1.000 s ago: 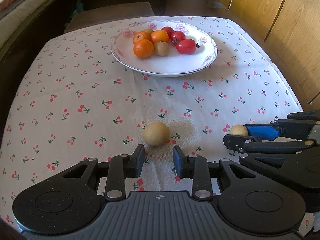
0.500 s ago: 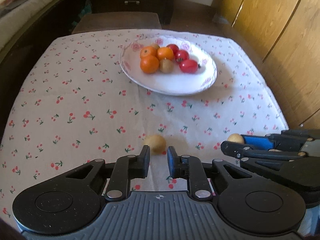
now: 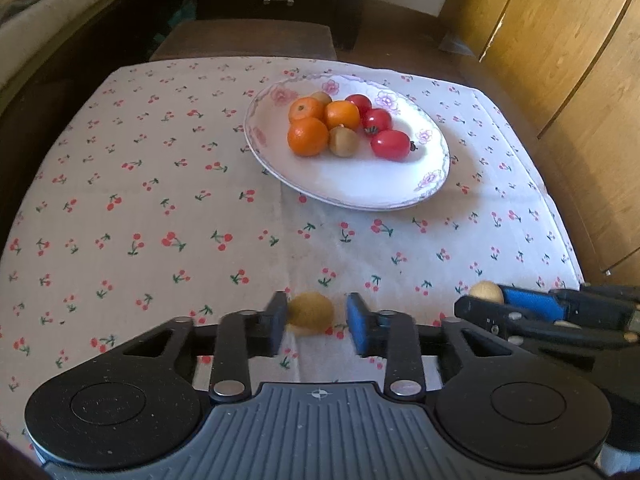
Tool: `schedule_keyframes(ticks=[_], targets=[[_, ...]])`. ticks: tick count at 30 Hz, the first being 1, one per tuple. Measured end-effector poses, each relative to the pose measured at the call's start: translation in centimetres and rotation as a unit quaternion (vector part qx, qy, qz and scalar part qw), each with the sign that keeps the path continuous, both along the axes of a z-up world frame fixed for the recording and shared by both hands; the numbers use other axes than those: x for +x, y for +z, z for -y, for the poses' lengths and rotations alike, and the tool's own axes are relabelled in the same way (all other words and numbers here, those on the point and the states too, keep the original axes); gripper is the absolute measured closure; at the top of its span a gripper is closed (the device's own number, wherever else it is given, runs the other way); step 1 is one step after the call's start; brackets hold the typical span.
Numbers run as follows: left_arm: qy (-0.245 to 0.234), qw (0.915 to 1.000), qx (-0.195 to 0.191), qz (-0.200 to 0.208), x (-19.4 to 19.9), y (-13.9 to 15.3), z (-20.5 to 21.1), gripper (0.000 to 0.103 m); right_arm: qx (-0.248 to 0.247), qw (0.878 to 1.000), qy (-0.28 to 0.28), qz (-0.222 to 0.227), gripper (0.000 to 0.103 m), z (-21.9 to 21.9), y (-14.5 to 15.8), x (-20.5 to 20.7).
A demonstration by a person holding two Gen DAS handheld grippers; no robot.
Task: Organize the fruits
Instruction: 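Carry both held tan fruits over the white bowl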
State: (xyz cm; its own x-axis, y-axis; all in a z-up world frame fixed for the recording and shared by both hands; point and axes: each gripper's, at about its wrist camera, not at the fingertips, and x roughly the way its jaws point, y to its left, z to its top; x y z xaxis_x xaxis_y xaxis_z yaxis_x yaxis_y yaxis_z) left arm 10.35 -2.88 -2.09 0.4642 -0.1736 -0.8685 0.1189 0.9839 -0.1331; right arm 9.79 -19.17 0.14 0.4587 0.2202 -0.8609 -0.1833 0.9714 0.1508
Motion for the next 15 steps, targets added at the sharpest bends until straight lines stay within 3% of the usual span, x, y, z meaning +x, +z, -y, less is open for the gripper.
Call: schedule_keyframes(ticks=[5, 15], targets=[[-0.001, 0.9998, 0.02, 0.001, 0.4, -0.8, 0.5, 0.056, -0.001, 1.0, -0.002, -0.006, 0.076, 0.1, -0.4, 0.4], [0.003, 0.9997, 0.019, -0.015, 0.5, -1.6, 0.4, 0.066, 0.0, 1.0, -0.007, -0.008, 0.076, 0.3, -0.5, 0.6]])
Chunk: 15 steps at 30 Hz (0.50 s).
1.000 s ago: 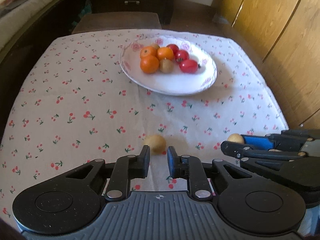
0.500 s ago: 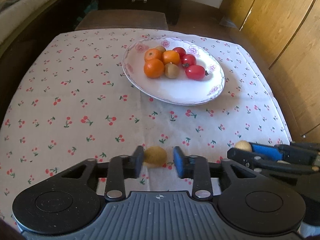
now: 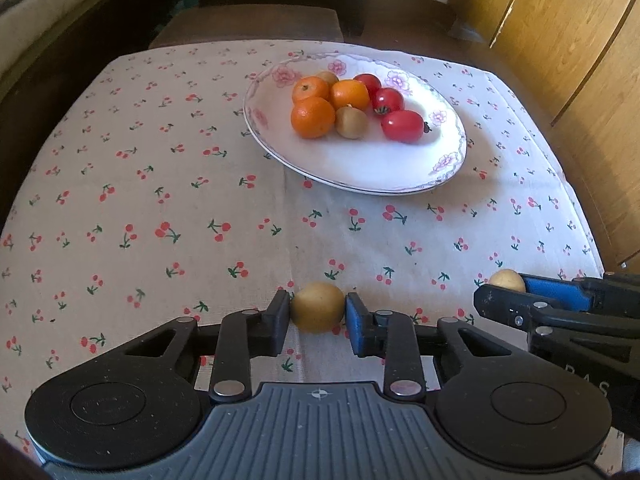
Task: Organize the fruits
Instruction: 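Carry both held tan fruits over the white bowl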
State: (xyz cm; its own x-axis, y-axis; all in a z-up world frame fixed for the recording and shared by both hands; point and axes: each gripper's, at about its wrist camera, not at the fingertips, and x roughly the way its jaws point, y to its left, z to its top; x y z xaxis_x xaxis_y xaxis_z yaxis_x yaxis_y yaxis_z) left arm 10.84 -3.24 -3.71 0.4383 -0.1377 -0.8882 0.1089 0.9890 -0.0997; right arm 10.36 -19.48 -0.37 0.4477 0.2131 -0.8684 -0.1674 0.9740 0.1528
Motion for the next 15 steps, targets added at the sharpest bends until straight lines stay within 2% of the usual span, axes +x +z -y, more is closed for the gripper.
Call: schedule_keyframes(ticks=[15], targets=[[-0.016, 0.9993, 0.001, 0.034, -0.1, 1.9, 0.9, 0.066, 0.007, 1.0, -0.001, 0.013, 0.075, -0.6, 0.8, 1.2]])
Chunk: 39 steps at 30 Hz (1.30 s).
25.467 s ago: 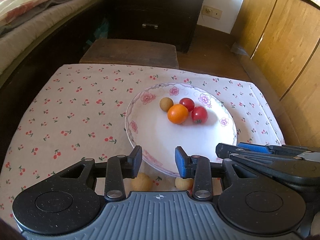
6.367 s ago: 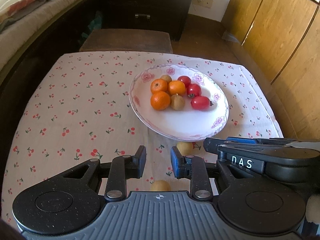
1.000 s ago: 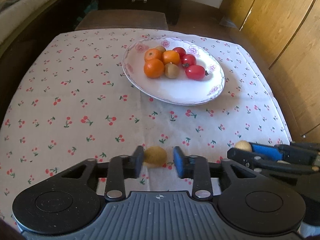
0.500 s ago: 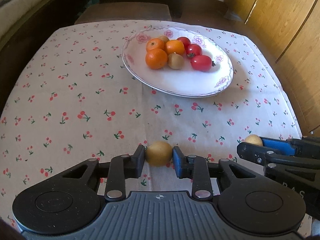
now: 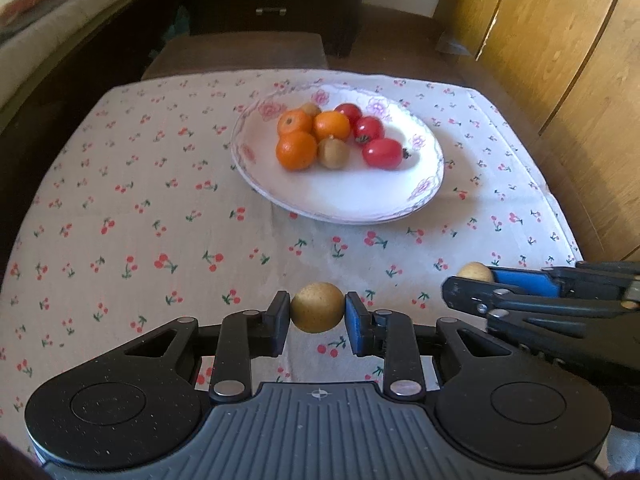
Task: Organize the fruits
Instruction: 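Carry both held tan fruits over the white bowl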
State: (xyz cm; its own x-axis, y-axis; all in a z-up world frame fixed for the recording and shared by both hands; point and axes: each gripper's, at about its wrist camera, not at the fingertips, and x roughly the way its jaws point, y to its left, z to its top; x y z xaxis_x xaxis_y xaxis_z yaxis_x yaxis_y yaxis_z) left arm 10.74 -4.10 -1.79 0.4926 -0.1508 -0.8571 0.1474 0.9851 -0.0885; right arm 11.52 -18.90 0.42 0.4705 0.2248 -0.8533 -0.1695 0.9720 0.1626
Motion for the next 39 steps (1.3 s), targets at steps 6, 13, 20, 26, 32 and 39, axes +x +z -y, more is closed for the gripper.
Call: schedule_keyframes(ticks=[6, 13, 20, 26, 32, 39], targets=[[0.003, 0.9999, -0.002, 0.011, 0.5, 0.6, 0.0, 0.066, 0.003, 1.0, -0.001, 0.007, 0.075, -0.3, 0.4, 0.7], [0.001, 0.9998, 0.002, 0.021, 0.9, 0.9, 0.2, 0.066, 0.003, 1.0, -0.005, 0.013, 0.075, -0.2, 0.7, 1.4], [0.003, 0.9996, 0.001, 0.029, 2.1, 1.4, 0.2, 0.066, 0.004, 1.0, -0.006, 0.022, 0.075, -0.2, 1.2, 2.8], [0.007, 0.9994, -0.003, 0.032, 3.7, 1.6, 0.3, 0.067, 0.009, 1.0, -0.009, 0.025, 0.075, -0.1, 1.1, 4.6], [0.014, 0.9994, -0.005, 0.033, 5.1, 1.6, 0.1, 0.068, 0.013, 0.999, -0.01, 0.027, 0.075, -0.2, 1.1, 6.1], [0.02, 0.9993, -0.005, 0.029, 6.8, 1.1, 0.1, 0.068, 0.018, 0.999, -0.012, 0.023, 0.075, -0.2, 0.4, 7.9]])
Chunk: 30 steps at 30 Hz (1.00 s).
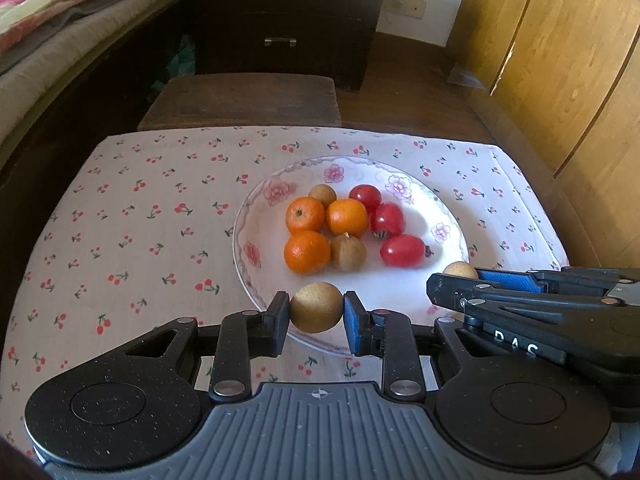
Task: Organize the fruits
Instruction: 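Carry both held tan fruits over the white bowl, then lower both tan fruits into the bowl and open both tools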
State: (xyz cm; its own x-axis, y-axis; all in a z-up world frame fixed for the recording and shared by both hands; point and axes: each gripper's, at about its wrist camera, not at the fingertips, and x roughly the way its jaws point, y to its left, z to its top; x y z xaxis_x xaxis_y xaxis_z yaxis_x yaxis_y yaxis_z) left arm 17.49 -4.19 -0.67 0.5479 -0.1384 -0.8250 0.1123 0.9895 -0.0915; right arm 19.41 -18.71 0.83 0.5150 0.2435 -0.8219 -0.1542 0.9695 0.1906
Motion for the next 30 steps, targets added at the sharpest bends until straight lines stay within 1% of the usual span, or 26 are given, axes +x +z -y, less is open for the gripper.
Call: schedule_keyframes(ticks=[14, 30], targets=[[0.005, 0.9999, -0.001, -0.011, 1.1, -0.8, 0.2, 0.068, 0.002, 1.0, -0.009, -0.007, 0.074, 0.1, -1.1, 1.3], [0.005, 0.9999, 0.006, -0.008, 1.0, -0.8, 0.4, 0.067, 0.002, 1.0, -0.016, -0.008, 0.074, 0.2, -1.3, 1.4]])
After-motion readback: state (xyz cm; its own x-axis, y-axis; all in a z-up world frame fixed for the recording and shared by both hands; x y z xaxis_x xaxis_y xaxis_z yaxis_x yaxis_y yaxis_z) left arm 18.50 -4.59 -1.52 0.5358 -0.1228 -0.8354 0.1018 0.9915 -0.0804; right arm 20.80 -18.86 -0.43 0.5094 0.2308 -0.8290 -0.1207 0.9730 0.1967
